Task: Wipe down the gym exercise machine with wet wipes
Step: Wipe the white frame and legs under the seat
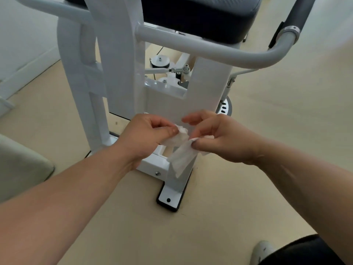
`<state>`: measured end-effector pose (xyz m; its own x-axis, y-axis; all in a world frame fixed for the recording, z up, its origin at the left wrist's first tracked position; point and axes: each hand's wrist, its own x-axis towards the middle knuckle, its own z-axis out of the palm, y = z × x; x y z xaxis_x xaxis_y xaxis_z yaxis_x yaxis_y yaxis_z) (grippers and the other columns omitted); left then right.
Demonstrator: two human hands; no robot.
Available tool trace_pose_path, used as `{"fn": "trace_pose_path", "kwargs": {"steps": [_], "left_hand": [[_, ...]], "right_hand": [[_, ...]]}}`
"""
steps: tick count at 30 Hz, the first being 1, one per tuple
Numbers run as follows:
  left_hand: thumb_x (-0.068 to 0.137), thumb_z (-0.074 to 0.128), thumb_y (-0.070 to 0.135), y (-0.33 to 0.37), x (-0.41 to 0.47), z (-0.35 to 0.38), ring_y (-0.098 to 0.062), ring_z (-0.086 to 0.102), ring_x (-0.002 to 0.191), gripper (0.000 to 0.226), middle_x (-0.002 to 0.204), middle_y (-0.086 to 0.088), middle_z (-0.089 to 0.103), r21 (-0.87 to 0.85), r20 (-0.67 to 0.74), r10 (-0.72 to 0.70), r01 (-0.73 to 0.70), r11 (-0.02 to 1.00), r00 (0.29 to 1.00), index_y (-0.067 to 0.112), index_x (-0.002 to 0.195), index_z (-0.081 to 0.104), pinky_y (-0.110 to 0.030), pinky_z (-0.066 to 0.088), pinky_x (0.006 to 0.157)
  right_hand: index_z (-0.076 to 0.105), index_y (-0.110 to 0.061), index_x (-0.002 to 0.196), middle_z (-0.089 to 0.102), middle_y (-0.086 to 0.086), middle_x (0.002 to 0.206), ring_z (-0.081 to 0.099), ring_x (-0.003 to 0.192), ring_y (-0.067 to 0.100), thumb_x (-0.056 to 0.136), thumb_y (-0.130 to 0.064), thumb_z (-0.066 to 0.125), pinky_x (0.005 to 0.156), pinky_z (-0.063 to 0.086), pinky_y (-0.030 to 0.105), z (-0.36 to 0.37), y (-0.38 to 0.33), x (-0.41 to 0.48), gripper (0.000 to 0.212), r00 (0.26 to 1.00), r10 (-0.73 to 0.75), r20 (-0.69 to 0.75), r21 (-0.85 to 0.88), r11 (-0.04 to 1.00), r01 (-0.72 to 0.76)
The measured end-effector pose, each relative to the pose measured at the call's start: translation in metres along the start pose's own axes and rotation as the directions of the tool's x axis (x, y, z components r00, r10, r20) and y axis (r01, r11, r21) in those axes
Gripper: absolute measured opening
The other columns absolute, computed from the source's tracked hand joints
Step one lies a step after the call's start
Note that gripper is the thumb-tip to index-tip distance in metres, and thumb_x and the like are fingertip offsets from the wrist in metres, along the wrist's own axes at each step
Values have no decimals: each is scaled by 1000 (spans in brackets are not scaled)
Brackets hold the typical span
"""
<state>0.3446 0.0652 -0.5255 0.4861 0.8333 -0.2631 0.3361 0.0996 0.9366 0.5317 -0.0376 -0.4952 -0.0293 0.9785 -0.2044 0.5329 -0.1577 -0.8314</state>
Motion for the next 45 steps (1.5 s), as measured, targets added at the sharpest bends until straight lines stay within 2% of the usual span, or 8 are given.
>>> {"fn": "trace_pose_path", "kwargs": {"steps": [5, 8, 12, 17, 24, 36, 41, 45], "left_hand": [[84, 80, 10, 7, 0, 14, -2, 59, 50, 4, 59, 9, 67, -92, 32, 15, -12, 996, 999, 9, 85, 76, -13, 43, 47], [85, 79, 8, 8, 5, 15, -2, 57, 49, 6, 55, 9, 64, -72, -40, 56, -59, 996, 998, 11, 81, 75, -16, 46, 47], [85, 78, 11, 3, 8, 14, -15, 68, 75, 12, 79, -5, 75, -117, -115, 98, -112, 987, 989, 18, 76, 76, -29, 60, 76], [95, 68, 13, 2, 8, 22, -8, 59, 63, 16, 67, 7, 65, -95, -65, 118, -124, 988, 991, 17, 80, 66, -25, 51, 57], [100, 62, 20, 0, 14, 18, -13, 55, 70, 21, 76, 4, 59, 1, -101, 100, -100, 995, 990, 25, 79, 60, -30, 47, 62], [87, 70, 13, 9, -3, 29, -13, 67, 82, 20, 87, 0, 69, -391, 190, 97, -15, 920, 977, 17, 101, 56, -29, 56, 66], [91, 63, -9, 8, -2, 24, -15, 66, 83, 32, 93, -5, 66, -333, 228, 126, -44, 942, 965, 18, 106, 58, -25, 53, 60], [88, 64, -13, 12, 3, 17, -17, 67, 85, 38, 92, -4, 68, -311, 173, 175, -115, 944, 969, 21, 105, 59, -29, 57, 66]], "right_hand": [[82, -13, 90, 77, 8, 92, 70, 85, 25, 94, -9, 71, 81, 57, 43, -4, 13, -1, 12, 991, 6, -137, 24, 1000, -3], [81, -21, 86, 78, -3, 82, 71, 78, 13, 95, -14, 71, 70, 57, 26, -10, 18, -1, 16, 969, 60, -240, 69, 997, -45], [81, -18, 86, 77, -6, 80, 67, 70, 2, 94, -16, 70, 64, 54, 16, -14, 22, -1, 14, 949, 175, -264, 72, 984, -161], [78, -14, 80, 72, 6, 79, 59, 65, 6, 91, -13, 66, 59, 50, 20, -12, 20, -3, 17, 972, 161, -173, -51, 984, -172], [73, -21, 74, 65, -1, 66, 52, 59, 3, 78, -5, 64, 55, 41, 14, -9, -1, -9, 19, 999, -25, -27, -112, 994, 22], [65, -22, 80, 63, -8, 74, 53, 63, 5, 91, -34, 74, 57, 40, 18, 14, 19, 13, 19, 829, 51, -556, -35, 996, -85], [65, -26, 127, 68, -13, 115, 63, 99, 3, 85, -40, 82, 84, 50, 21, 4, 9, 3, 48, 939, 30, -342, 37, 999, -18], [74, -5, 105, 72, 19, 101, 68, 88, 30, 76, -38, 84, 75, 53, 49, -6, 12, 2, 45, 968, 149, -203, 197, 974, -108]]}}
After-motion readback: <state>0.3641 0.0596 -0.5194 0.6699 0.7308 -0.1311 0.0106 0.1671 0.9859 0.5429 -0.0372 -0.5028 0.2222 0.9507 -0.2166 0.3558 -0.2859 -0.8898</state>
